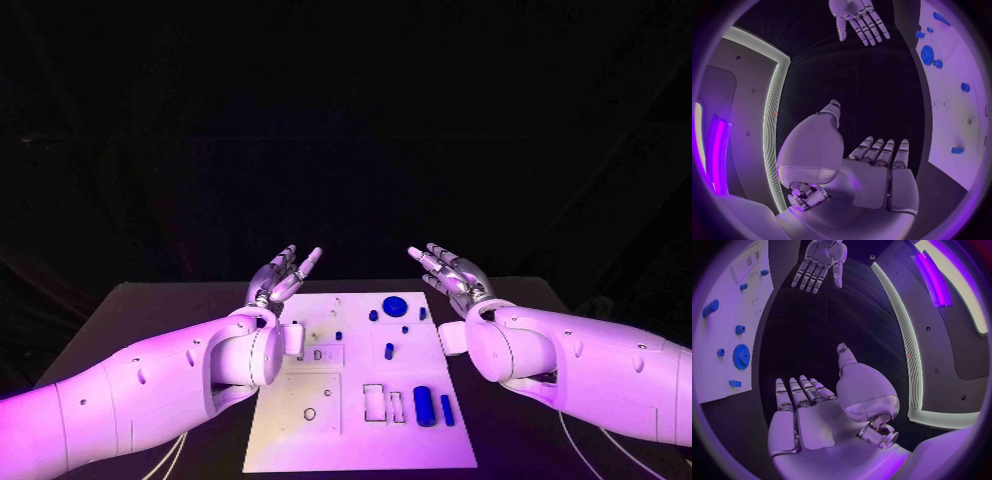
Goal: Assemble the parts on the task board
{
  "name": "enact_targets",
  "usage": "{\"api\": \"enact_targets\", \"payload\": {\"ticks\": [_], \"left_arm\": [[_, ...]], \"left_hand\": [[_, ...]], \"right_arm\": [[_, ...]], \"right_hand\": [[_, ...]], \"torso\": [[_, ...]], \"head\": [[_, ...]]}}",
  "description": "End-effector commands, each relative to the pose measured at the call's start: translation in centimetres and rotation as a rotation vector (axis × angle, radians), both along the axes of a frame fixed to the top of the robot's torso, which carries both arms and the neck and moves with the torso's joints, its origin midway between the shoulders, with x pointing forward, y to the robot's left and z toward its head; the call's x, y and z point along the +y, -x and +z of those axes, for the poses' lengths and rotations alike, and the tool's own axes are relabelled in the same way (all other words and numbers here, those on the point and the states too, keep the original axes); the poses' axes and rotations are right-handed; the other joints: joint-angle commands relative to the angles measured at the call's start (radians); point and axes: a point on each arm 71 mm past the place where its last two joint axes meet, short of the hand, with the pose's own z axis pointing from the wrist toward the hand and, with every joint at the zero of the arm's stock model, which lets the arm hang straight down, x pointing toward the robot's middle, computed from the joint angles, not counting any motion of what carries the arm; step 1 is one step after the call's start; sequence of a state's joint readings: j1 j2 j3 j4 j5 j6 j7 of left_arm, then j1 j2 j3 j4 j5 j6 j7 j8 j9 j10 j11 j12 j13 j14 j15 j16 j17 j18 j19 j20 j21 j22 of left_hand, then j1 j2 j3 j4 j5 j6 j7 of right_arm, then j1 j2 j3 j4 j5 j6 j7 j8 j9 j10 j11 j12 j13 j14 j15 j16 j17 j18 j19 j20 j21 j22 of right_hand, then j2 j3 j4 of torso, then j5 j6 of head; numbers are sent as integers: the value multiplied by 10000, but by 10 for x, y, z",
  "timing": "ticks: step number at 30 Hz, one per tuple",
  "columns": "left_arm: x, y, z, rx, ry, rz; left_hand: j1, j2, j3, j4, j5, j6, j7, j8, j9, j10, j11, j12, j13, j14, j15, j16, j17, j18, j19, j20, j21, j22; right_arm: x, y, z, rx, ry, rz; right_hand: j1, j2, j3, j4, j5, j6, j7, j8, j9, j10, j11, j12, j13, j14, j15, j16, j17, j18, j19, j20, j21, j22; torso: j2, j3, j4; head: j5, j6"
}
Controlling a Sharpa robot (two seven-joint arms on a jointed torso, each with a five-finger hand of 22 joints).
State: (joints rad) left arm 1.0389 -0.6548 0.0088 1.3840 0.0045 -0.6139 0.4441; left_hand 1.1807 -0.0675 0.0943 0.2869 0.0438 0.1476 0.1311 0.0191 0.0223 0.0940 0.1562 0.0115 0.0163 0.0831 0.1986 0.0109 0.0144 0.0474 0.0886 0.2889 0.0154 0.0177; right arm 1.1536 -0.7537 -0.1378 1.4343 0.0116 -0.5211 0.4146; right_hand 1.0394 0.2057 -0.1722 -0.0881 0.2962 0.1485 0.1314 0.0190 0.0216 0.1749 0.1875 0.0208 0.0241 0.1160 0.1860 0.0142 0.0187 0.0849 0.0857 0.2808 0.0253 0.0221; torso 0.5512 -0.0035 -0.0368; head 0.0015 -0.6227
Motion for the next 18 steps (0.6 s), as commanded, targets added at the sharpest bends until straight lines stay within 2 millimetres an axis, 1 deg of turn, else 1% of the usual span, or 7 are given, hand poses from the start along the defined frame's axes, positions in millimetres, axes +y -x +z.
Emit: {"api": "enact_targets", "payload": {"ticks": [1,4,7,9,11,14,18], "left_arm": [[-5,0,1,14,211,-614],[-5,0,1,14,211,-614],[-5,0,1,14,211,-614],[7,-1,2,-127,251,-473],[10,0,2,-193,236,-495],[14,0,4,-284,168,-691],[21,2,10,-444,-28,-1072]], "left_hand": [[209,-10,15,60,39,100,703,45,18,43,96,60,15,22,77,50,20,123,6,81,48,10],[290,14,43,52,40,242,760,77,40,190,153,91,39,203,142,92,52,126,-25,68,41,4],[503,116,102,14,49,855,973,226,135,817,373,242,133,1165,434,352,213,162,307,67,149,76],[811,258,145,-67,49,2081,1240,571,325,2556,745,736,387,3443,431,1106,583,188,1424,81,550,313],[1109,345,148,-204,47,3449,1259,986,534,4796,877,1436,689,6065,215,2034,998,242,3260,71,1265,699],[1667,418,100,-519,44,5679,1142,1612,815,7046,539,2049,860,7685,-215,2544,1199,787,5999,-43,2516,1246],[2195,468,50,-850,111,6829,935,1919,900,8331,168,2304,898,9147,-673,2943,1443,1334,7358,-152,3161,1444]], "right_arm": [[10,0,-3,590,-445,1754],[9,-2,-3,701,-431,1997],[9,-2,-4,765,-422,2134],[-7,-12,3,-730,1349,1568],[-10,-13,5,-1089,1838,1572],[-12,-16,8,-1578,2568,1672],[-12,-19,13,-2097,3431,1969]], "right_hand": [[1138,101,236,-673,-557,713,1164,144,91,851,248,150,89,1091,233,283,133,116,516,150,321,140],[1794,113,609,-1205,-759,1634,1278,330,198,1990,400,348,192,2230,339,579,245,67,1302,146,704,329],[2427,91,1039,-1790,-930,2980,1380,605,332,3843,610,689,326,4147,485,1088,395,300,2651,105,1344,622],[2968,-63,1426,-1876,-953,4369,1282,867,441,5698,492,995,414,5957,311,1504,483,549,4612,128,2265,1024],[3251,-191,1714,-2022,-936,5390,1202,1021,488,6687,314,1104,413,6835,131,1660,484,773,5376,96,2631,1146],[3429,-444,2126,-2025,-852,6779,1102,1121,491,7434,124,1106,378,7682,-104,1694,459,971,6115,46,2946,1220],[3474,-821,2767,-2033,-812,7562,946,997,438,8213,-70,951,363,8780,-409,1643,492,990,6901,-223,3322,1323]], "torso": [[2,-2,-6],[2,-2,-6],[2,-2,-6],[4,-2,-17],[1,2,-16],[-7,-7,-4],[42,-1,-23]], "head": [[-1,-1],[-1,-1],[-1,-1],[-9,-133],[-12,-147],[-25,-184],[21,-233]]}}
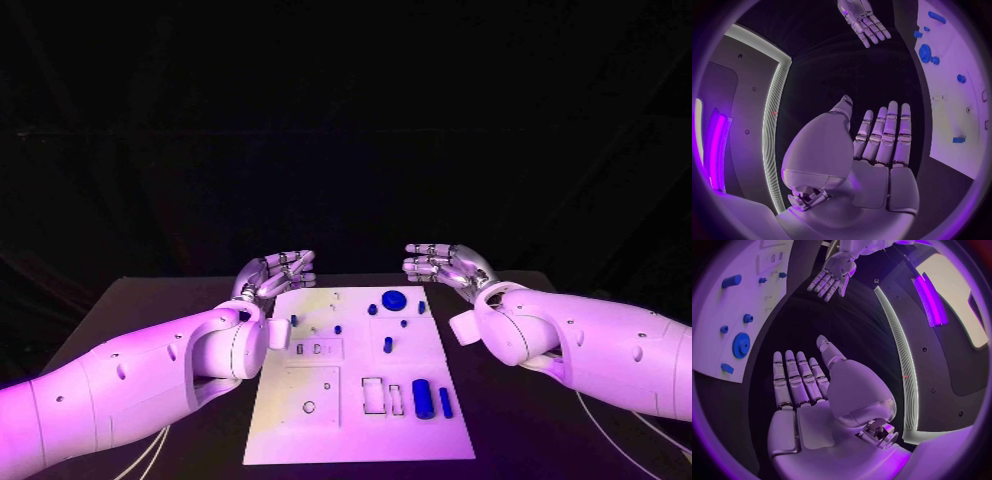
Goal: Assemble the parts on the task board
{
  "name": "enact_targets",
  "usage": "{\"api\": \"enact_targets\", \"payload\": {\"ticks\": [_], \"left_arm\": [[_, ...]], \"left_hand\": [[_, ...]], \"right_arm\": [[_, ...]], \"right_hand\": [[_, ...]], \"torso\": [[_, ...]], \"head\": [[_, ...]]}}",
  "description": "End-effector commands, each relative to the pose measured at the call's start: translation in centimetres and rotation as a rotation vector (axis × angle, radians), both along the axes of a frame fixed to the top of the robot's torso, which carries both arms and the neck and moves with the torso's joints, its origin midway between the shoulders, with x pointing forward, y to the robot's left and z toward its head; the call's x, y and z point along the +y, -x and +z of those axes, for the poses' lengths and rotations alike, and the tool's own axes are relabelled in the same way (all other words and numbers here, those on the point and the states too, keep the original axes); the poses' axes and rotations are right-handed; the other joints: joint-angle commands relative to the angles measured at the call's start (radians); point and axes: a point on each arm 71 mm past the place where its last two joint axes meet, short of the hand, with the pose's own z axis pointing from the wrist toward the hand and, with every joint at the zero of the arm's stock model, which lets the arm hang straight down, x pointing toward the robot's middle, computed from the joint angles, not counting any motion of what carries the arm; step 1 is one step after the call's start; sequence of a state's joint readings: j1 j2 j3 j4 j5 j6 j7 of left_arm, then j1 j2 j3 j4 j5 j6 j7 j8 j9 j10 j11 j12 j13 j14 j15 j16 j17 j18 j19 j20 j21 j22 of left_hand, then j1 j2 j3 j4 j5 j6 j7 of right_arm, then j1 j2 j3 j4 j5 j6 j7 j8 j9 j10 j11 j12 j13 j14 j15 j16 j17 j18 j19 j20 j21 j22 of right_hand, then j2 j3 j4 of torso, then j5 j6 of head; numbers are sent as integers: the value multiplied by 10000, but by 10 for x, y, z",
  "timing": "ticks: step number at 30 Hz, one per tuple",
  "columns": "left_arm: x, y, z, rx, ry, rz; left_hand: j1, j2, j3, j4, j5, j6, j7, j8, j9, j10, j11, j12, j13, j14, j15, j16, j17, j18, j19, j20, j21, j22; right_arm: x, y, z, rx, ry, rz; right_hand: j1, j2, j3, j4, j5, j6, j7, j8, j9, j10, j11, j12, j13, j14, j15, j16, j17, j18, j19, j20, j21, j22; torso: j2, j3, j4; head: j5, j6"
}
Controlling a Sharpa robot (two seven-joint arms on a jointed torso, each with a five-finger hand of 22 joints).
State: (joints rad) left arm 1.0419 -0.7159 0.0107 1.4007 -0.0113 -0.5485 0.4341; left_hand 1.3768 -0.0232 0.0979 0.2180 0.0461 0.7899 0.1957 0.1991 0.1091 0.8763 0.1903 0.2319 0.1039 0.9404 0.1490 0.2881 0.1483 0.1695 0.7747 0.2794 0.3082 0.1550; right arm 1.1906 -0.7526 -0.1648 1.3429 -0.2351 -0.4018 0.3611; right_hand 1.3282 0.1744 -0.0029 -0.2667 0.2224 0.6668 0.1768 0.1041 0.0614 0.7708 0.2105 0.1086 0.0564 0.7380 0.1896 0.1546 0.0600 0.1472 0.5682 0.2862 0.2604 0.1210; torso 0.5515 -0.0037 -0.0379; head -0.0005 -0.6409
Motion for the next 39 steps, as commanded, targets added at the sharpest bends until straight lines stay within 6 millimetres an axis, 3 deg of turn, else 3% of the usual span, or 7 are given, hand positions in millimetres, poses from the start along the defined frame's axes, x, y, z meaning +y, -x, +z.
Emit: {"api": "enact_targets", "payload": {"ticks": [1,8,13,21,26,36,39], "left_arm": [[-1,2,9,-436,-84,-937],[12,9,26,-682,-337,-1558],[19,15,46,-942,-430,-2027],[20,28,79,-1409,-418,-2759],[16,35,88,-1507,-345,-3040],[8,41,98,-1668,-232,-3354],[7,42,100,-1695,-213,-3401]], "left_hand": [[345,25,11,-233,25,548,230,139,33,697,-228,104,16,859,-272,252,161,173,728,-121,335,99],[869,52,93,-509,37,1293,5,186,45,1723,-534,63,-35,1944,-645,574,498,169,1579,-505,695,171],[920,-105,26,-523,32,1505,-44,122,30,2008,-594,-79,-108,2177,-730,750,721,155,1816,-639,821,199],[718,-258,-225,-406,34,1572,-57,-64,-25,2123,-609,-319,-192,2395,-786,1197,1160,147,2116,-779,1043,275],[680,-254,-277,-381,34,1583,-46,-113,-38,2122,-599,-385,-210,2358,-782,1288,1269,140,2141,-801,1078,286],[648,-235,-328,-356,34,1582,-35,-171,-54,2111,-586,-457,-227,2308,-774,1378,1383,135,2147,-815,1103,293],[640,-231,-343,-349,34,1579,-30,-187,-58,2107,-581,-475,-231,2293,-771,1400,1411,134,2146,-817,1108,294]], "right_arm": [[4,-2,8,-1313,1695,725],[9,-11,25,-2198,3333,1616],[16,-20,42,-2774,4885,2491],[35,-29,66,-4510,8649,3573],[49,-28,74,-5913,10777,3857],[76,-19,81,-8444,12888,4382],[79,-18,79,-8439,13051,4554]], "right_hand": [[601,-633,1253,-286,-57,2526,461,103,36,2438,-366,20,36,2837,-530,214,95,360,2300,-383,1111,388],[483,-1013,1749,-237,80,3371,281,148,95,3558,-694,25,77,4322,-1022,366,334,367,3278,-939,2085,881],[231,-1325,1835,-209,179,3917,45,117,135,4379,-990,-37,114,5409,-1392,547,716,348,3793,-1313,3140,1500],[20,-1824,1783,-191,1190,4463,-339,64,182,5293,-1529,114,464,7657,-2098,2537,2508,358,5126,-2035,5368,2831],[-303,-1981,2081,-160,976,4431,-417,-87,163,4941,-1506,-29,568,7458,-2124,3362,3524,348,5114,-2060,5772,3156],[-599,-2274,2534,-134,780,4320,-585,-211,193,4263,-1534,290,650,7558,-2124,4641,4755,363,5415,-2131,6255,3549],[-776,-2320,2675,-77,697,4220,-634,-282,190,3925,-1507,306,599,7731,-2138,6201,6235,143,6139,-2093,7249,4947]], "torso": [[40,0,-20],[239,4,-84],[467,-1,-105],[911,-14,-7],[1167,-27,22],[1471,-51,57],[1541,-53,75]], "head": [[46,-63],[68,-37],[64,-54],[-60,20],[-83,120],[-149,257],[-170,248]]}}
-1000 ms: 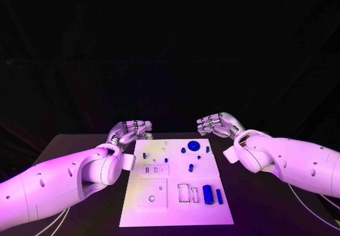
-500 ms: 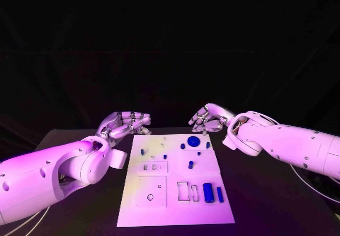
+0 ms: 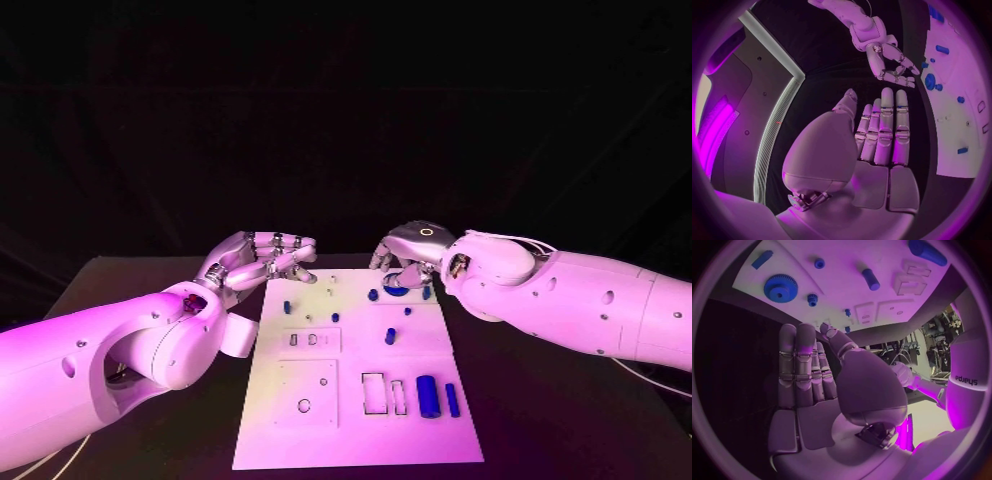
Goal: Assemble the parts on the task board
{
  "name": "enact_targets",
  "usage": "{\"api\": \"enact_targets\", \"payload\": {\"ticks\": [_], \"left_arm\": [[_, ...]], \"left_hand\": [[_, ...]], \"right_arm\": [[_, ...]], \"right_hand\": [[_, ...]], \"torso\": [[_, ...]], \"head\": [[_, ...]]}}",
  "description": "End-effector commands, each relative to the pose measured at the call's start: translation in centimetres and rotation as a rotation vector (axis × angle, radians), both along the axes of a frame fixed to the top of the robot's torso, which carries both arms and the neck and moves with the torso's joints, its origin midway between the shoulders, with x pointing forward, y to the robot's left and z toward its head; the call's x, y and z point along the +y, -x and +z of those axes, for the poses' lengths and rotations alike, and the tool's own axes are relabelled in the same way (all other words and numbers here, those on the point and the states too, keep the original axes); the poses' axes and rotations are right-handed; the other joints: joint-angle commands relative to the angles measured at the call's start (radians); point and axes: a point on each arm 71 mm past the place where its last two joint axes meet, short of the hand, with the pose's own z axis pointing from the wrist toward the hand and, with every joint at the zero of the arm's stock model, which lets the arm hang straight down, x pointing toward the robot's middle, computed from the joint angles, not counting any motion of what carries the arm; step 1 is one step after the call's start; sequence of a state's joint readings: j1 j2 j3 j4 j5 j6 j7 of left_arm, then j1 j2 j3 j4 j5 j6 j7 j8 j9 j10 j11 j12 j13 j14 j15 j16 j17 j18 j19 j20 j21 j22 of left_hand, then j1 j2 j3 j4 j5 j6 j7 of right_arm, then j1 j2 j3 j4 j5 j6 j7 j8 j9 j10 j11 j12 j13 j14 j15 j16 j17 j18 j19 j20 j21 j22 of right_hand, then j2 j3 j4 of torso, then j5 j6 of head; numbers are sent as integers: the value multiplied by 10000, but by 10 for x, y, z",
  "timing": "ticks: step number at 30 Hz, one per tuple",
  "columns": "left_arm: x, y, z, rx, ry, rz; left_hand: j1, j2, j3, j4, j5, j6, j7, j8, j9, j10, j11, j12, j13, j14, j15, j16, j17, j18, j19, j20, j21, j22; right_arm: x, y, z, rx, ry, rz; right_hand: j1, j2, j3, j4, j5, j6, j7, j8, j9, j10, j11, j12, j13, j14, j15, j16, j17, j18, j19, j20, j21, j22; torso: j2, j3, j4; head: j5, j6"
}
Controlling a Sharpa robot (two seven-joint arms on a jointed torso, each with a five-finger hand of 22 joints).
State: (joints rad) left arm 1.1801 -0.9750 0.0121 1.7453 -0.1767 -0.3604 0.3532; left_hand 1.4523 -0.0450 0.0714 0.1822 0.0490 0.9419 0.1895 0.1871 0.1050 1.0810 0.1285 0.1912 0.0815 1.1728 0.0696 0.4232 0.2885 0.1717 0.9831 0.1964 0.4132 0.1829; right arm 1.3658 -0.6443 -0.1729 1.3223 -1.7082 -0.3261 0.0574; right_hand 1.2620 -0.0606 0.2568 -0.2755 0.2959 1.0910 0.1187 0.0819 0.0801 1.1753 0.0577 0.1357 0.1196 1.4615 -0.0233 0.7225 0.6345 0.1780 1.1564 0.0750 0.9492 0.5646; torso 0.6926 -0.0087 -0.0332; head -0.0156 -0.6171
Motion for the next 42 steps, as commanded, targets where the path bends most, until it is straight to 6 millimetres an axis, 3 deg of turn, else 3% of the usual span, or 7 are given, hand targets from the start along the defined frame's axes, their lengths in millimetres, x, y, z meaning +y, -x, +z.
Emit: {"api": "enact_targets", "payload": {"ticks": [1,7,18,26,29,37,42], "left_arm": [[-4,2,3,-85,47,-349],[-6,3,6,-115,75,-409],[-2,3,11,-213,116,-352],[0,2,13,-225,180,-319],[-1,1,14,-248,209,-327],[0,-1,15,-267,222,-278],[0,-1,15,-266,229,-284]], "left_hand": [[-116,-14,-77,9,5,59,32,-66,-17,60,37,-67,-8,-30,24,49,10,112,62,14,58,15],[-131,2,-107,23,5,48,49,-105,-28,42,51,-113,-18,-74,34,92,73,109,55,11,67,16],[-209,47,-251,84,4,-1,119,-256,-66,-16,121,-262,-34,-415,119,108,245,86,-108,61,4,-29],[-203,78,-302,90,4,17,132,-302,-72,-8,142,-307,-28,-613,159,21,275,82,-236,115,-79,-79],[-203,83,-307,92,4,20,134,-306,-72,-7,144,-311,-27,-628,161,13,277,83,-246,120,-86,-84],[-203,87,-309,93,4,19,136,-309,-72,-7,145,-314,-27,-633,162,10,279,84,-249,122,-88,-86],[-203,87,-309,93,4,19,136,-309,-72,-7,145,-314,-27,-633,162,10,279,84,-249,122,-88,-86]], "right_arm": [[3,1,-3,-784,1096,189],[1,-1,-8,-433,1137,-29],[-1,-5,-18,307,1252,-385],[-1,-8,-21,376,1046,-483],[0,-10,-21,448,993,-495],[1,-12,-22,511,853,-523],[2,-12,-22,573,830,-517]], "right_hand": [[-173,17,137,32,-86,-77,-64,-94,-1,-286,58,8,-79,533,22,1057,983,-238,515,34,721,1029],[-297,-85,461,80,-142,-235,-23,-149,6,-727,196,42,-341,439,87,2726,2457,-437,1031,145,1663,2406],[-370,-147,542,222,-181,-377,-50,-154,6,-1070,288,76,-514,427,193,3753,3390,-582,1366,221,2321,3430],[-358,-124,557,285,-234,-367,6,-142,17,-1160,310,110,-525,404,218,3954,3540,-603,1406,250,2446,3615],[-350,-87,587,318,-235,-345,41,-132,25,-1137,305,153,-521,401,219,4060,3631,-619,1442,256,2527,3741],[-353,31,719,426,-211,-263,118,-106,50,-1031,276,274,-520,376,205,4258,3769,-632,1462,257,2641,3908],[-360,75,802,477,-210,-209,137,-94,64,-953,258,335,-521,360,196,4340,3824,-640,1473,251,2698,3998]], "torso": [[153,-6,32],[262,-8,68],[420,-34,166],[519,-39,194],[566,-57,211],[644,-38,276],[663,-42,275]], "head": [[-25,20],[-48,19],[-94,11],[-98,-9],[-128,19],[-149,-5],[-155,-25]]}}
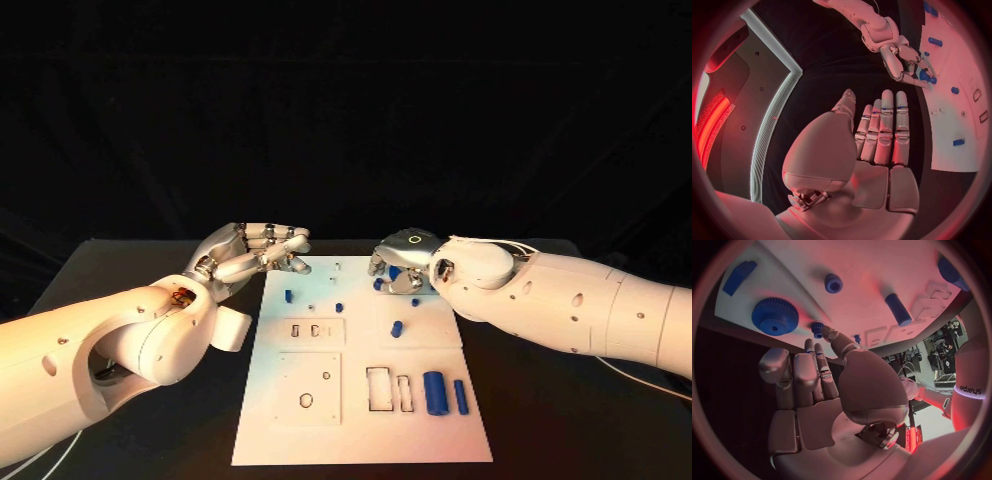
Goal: Assemble the parts on the task board
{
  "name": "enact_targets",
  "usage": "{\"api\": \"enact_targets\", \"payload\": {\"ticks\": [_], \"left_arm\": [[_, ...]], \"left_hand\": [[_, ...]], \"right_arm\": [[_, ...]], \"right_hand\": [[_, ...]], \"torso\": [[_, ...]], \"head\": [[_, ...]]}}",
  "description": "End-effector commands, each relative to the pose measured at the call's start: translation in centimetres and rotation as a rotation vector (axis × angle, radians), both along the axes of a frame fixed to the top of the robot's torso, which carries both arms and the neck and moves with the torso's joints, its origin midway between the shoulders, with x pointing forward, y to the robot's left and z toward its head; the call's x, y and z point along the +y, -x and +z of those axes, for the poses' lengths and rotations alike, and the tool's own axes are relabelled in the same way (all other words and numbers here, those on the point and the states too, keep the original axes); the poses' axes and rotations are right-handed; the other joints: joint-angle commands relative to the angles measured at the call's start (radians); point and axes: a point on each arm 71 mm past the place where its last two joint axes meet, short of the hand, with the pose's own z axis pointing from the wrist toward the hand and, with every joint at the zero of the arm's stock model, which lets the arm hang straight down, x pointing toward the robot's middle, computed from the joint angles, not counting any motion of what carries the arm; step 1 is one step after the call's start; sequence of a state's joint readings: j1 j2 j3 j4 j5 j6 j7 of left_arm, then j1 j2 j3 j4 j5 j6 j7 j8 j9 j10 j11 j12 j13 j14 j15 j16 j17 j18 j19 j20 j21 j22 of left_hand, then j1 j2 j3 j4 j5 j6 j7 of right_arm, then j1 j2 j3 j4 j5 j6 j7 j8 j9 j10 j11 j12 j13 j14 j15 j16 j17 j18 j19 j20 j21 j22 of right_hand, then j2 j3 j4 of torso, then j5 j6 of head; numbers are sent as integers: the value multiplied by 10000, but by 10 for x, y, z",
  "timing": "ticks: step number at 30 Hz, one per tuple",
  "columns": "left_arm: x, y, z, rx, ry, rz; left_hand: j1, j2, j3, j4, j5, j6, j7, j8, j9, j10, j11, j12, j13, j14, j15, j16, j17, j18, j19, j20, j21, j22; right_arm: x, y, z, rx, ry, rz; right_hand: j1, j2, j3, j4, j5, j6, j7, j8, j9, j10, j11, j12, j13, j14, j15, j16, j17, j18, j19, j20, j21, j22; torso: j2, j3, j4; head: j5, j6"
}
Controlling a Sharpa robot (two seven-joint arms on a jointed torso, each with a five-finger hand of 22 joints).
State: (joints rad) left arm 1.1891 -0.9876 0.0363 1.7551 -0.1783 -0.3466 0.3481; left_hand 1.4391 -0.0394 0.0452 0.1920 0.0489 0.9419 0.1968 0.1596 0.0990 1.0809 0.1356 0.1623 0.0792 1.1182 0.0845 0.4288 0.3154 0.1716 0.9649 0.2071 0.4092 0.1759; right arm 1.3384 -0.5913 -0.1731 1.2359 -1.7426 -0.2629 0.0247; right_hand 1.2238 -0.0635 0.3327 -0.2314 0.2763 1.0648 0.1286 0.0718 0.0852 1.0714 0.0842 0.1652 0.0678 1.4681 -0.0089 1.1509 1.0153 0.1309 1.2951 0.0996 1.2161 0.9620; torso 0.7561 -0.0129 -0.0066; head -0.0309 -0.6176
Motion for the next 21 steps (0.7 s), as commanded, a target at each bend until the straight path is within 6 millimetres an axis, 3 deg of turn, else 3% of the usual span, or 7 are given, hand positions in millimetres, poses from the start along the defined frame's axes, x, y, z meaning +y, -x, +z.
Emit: {"api": "enact_targets", "payload": {"ticks": [1,21], "left_arm": [[-3,0,2,-25,115,-227],[-5,-1,1,12,133,-279]], "left_hand": [[-71,31,-47,-5,4,19,64,-35,-13,-6,74,-25,-4,-87,14,-46,10,84,-67,14,-48,-16],[-69,62,-45,2,6,17,72,-47,-15,-10,79,-36,-4,-99,17,-52,18,89,-76,21,-55,-22]], "right_arm": [[1,0,-1,189,5,26],[2,-1,-4,504,110,-49]], "right_hand": [[19,112,64,51,-15,76,39,14,19,115,-14,59,-2,290,47,80,33,-170,85,4,39,39],[21,177,236,143,-30,255,23,67,65,236,-48,130,-13,256,24,171,61,-165,47,-13,66,79]], "torso": [[34,1,4],[46,7,0]], "head": [[2,-29],[-23,-99]]}}
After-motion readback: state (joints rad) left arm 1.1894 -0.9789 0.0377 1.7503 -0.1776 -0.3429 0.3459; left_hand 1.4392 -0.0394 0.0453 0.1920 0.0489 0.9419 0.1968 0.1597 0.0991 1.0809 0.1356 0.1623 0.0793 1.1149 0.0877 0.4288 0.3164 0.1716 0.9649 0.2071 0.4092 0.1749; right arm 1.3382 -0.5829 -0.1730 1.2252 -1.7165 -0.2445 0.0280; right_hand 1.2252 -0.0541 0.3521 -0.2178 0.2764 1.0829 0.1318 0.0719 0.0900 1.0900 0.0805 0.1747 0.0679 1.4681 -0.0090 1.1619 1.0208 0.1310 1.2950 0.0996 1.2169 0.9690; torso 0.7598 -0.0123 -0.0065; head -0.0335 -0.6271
